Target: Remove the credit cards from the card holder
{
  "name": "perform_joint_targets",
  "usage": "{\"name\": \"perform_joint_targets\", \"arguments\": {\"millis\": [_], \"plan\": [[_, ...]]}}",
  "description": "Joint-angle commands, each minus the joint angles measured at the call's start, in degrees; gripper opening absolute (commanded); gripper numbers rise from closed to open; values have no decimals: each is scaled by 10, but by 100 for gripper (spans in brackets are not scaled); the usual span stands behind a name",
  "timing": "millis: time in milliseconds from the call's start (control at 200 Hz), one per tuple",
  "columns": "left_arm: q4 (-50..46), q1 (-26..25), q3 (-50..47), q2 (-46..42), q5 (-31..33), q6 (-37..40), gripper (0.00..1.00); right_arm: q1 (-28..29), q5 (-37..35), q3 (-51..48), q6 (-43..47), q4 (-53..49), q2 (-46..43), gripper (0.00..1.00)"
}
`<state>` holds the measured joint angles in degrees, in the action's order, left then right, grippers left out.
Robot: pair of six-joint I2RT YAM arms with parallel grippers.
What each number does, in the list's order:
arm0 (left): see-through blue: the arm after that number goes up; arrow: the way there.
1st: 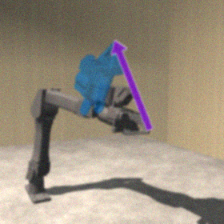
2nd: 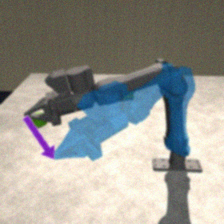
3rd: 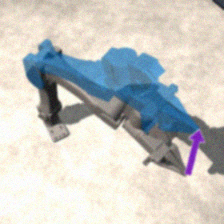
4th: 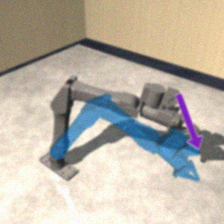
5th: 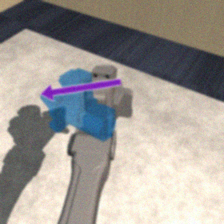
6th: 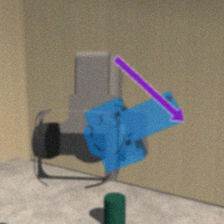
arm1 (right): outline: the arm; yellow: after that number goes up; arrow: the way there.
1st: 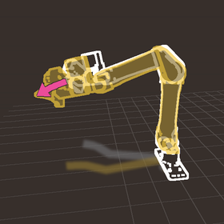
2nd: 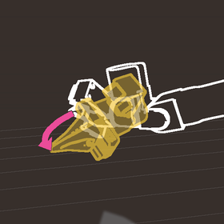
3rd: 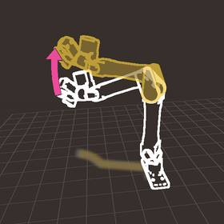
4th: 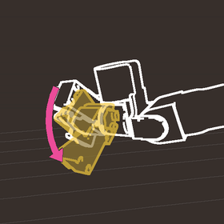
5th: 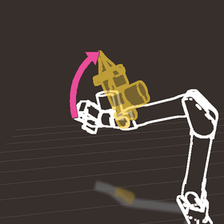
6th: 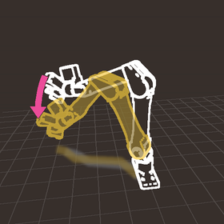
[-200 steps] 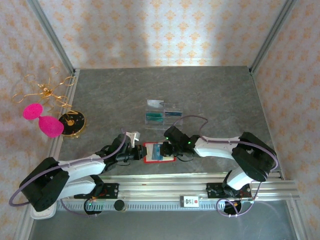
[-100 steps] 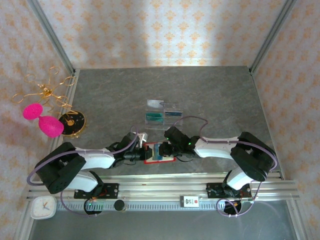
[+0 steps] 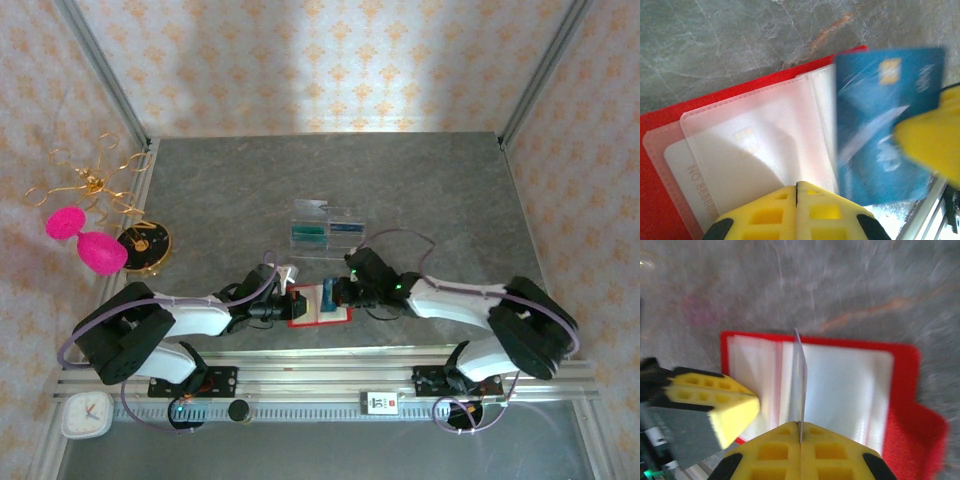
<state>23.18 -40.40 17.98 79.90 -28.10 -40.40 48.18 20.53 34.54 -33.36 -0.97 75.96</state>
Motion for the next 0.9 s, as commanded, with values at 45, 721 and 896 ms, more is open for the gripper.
{"name": "perform_joint_targets", "arguments": {"millis": [45,721,896], "plan": [[-29,14,21,-27,1,8,8,-3,-77,61,133,-97,-79,0],[-264,85,87,-311,137,34,99,-89,-23,337,642,-331,34,0],[-269,92,82,-322,157,45,99,-92,-42,403,674,-387,100,0]]}}
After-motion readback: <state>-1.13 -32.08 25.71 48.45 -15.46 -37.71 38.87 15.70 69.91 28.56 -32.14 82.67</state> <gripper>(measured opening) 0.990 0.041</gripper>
